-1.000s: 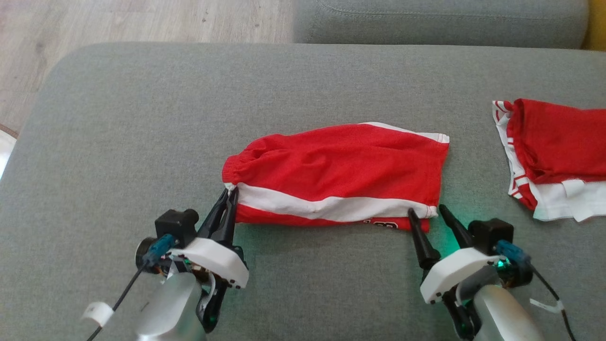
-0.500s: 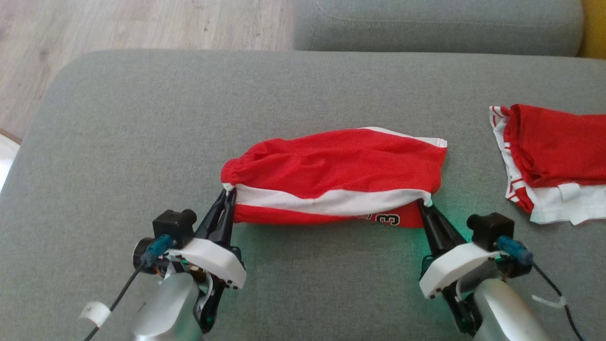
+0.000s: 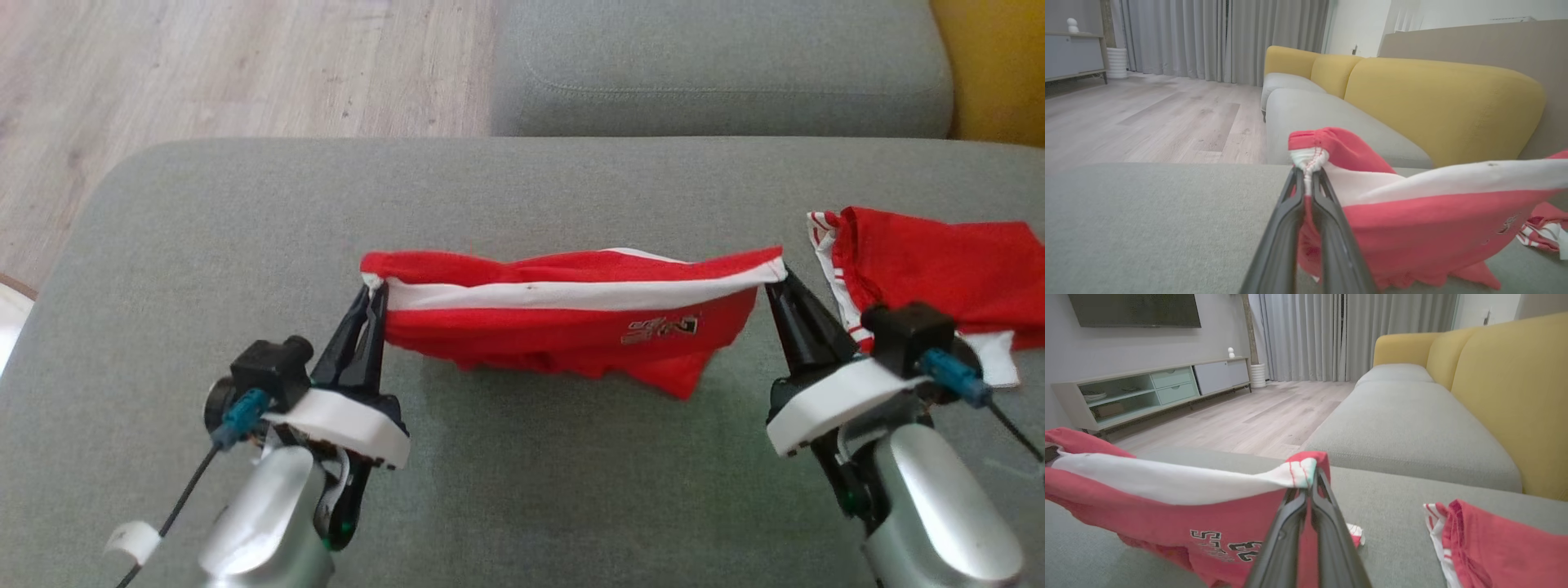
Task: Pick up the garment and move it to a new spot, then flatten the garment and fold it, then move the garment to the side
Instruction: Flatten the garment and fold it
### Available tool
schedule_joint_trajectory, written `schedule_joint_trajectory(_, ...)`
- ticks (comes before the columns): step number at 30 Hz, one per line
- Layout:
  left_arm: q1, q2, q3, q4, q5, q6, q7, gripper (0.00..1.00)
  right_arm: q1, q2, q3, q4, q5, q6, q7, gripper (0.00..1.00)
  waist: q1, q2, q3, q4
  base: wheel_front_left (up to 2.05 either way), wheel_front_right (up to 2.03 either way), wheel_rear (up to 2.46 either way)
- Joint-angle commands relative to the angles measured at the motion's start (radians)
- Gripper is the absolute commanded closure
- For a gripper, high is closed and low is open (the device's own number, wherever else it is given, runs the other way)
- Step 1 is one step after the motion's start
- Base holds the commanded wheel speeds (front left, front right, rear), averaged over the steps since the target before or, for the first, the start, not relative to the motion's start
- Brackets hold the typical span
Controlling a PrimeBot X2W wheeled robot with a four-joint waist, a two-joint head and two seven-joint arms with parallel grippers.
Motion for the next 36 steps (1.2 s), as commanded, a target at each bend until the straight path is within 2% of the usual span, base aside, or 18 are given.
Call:
schedule_joint_trajectory(1, -0.037, 0.030, 0.038, -0.048, 0.011, 0.008, -0.012, 1.00, -0.031, -0.015, 0.012, -0.057, -0.005, -0.001, 0.010, 1.00, 0.0001, -0.0001, -0.005, -0.002, 0.00, 0.00, 0.00)
schedule_joint_trajectory(9, -0.075, 0.048, 0.061, -0.184, -0.007, 0.021, 0.011, 1.00, -0.070, -0.033, -0.002, -0.173, -0.005, -0.001, 0.064, 1.00, 0.0001, -0.0001, -0.029, -0.004, 0.00, 0.00, 0.00)
schedule_joint_trajectory(15, -0.155, 0.072, 0.103, -0.345, -0.033, 0.039, 0.057, 1.00, -0.149, -0.036, -0.029, -0.251, -0.006, -0.001, 0.101, 1.00, 0.0001, -0.0001, -0.049, -0.006, 0.00, 0.00, 0.00)
schedule_joint_trajectory(20, -0.169, 0.089, 0.135, -0.507, -0.062, 0.074, 0.122, 1.00, -0.177, -0.028, -0.041, -0.315, -0.002, -0.001, 0.144, 1.00, 0.0001, -0.0001, -0.068, -0.006, 0.00, 0.00, 0.00)
schedule_joint_trajectory(27, -0.087, 0.116, 0.124, -0.669, -0.060, 0.126, 0.202, 1.00, -0.099, -0.020, -0.073, -0.411, 0.004, -0.001, 0.196, 1.00, 0.0001, -0.0001, -0.063, 0.002, 0.00, 0.00, 0.00)
schedule_joint_trajectory(32, -0.075, 0.138, 0.131, -0.720, -0.069, 0.140, 0.247, 1.00, -0.082, -0.020, -0.092, -0.455, 0.006, -0.001, 0.229, 1.00, 0.0001, -0.0001, -0.035, -0.004, 0.00, 0.00, 0.00)
schedule_joint_trajectory(36, -0.132, 0.148, 0.143, -0.689, -0.103, 0.122, 0.289, 1.00, -0.145, -0.017, -0.091, -0.441, 0.017, -0.001, 0.268, 1.00, 0.0001, -0.0001, 0.017, -0.018, 0.00, 0.00, 0.00)
